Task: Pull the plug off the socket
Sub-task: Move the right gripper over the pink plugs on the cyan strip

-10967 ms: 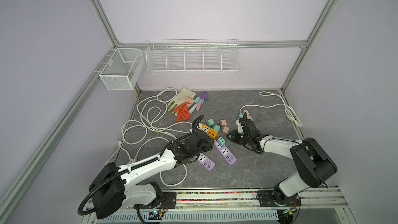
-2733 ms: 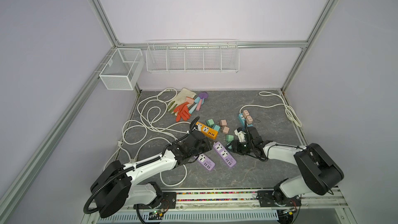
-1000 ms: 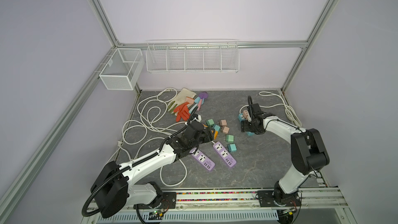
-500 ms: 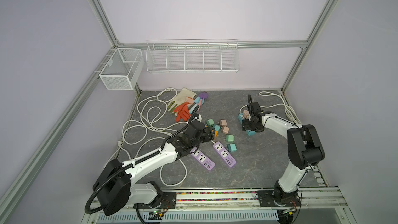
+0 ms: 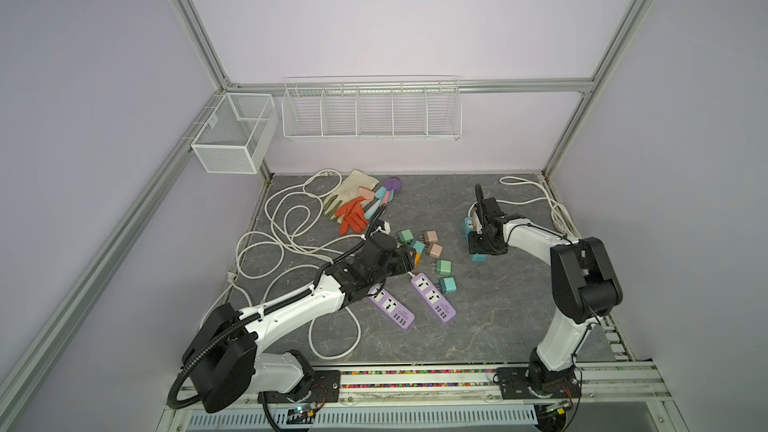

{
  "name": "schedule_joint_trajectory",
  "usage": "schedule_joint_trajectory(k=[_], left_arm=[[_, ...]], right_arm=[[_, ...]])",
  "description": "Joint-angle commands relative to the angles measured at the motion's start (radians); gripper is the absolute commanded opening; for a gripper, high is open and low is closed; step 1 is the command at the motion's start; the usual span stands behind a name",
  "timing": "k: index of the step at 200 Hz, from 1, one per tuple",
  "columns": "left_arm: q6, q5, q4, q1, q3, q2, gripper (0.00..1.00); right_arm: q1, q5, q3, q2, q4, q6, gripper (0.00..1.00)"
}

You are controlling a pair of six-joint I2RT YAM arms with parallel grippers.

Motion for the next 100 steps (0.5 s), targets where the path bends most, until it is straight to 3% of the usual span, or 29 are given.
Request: schedule_joint_trajectory(k=[1,100], left_arm=[[0.000,0.016,0.007,0.007,0.035,0.016,0.70],[0.007,0.111,0.008,0.007,0.027,0.017,0.70]], right_arm=[[0.014,-0.013,-0.027,-0.011,-0.030,0.015,0.49],[0.170,-0.004,-0.238,-0.209,-0.075,0.197,0.45]])
